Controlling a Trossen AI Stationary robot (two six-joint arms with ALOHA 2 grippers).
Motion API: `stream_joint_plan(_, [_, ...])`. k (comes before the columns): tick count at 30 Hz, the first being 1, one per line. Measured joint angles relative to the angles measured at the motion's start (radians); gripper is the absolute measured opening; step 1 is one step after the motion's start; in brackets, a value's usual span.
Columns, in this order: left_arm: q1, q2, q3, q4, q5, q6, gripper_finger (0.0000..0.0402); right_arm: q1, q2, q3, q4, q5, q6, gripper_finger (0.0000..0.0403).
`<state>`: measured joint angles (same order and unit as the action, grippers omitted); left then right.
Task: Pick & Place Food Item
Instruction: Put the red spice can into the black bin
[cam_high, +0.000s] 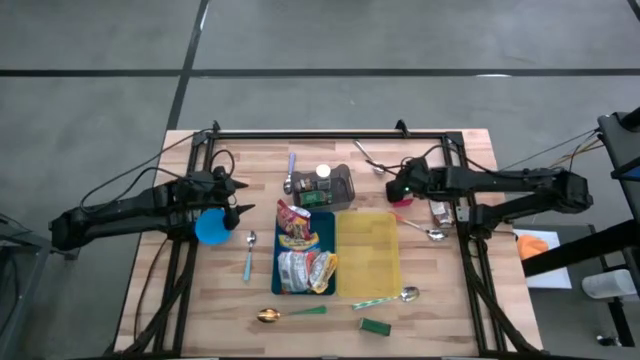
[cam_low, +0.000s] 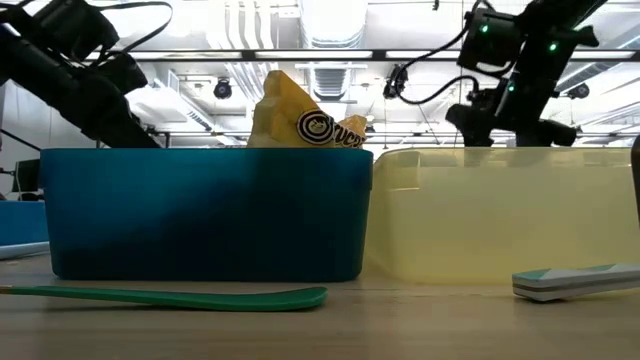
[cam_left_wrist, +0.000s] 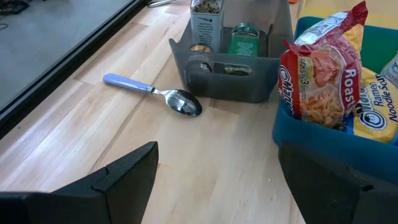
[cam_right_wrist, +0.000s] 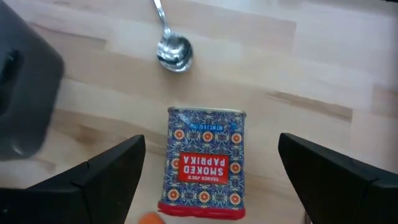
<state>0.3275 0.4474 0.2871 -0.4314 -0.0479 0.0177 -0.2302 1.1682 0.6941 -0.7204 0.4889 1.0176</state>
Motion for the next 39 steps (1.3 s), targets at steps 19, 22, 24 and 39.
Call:
stream_joint_plan(19, [0.0,0.0,0.0,0.0,0.0,-0.002,0.0336,0.001,0.181,0.0,0.08,-0.003,0.002,0.0367])
stream_joint_plan(22, [0.0,0.0,0.0,0.0,0.0,-0.002,0.0336,0.001,0.201,0.0,0.088,-0.009,0.003,0.0367])
stream_joint_plan(24, [0.0,0.0,0.0,0.0,0.0,-0.002,0.0336,0.0,0.215,0.0,0.089,-0.012,0.003,0.0367])
stream_joint_plan(39, [0.0,0.0,0.0,0.0,0.0,-0.001,0.0336,0.0,0.303,-0.001,0.106,-0.019,0.003,0.0367])
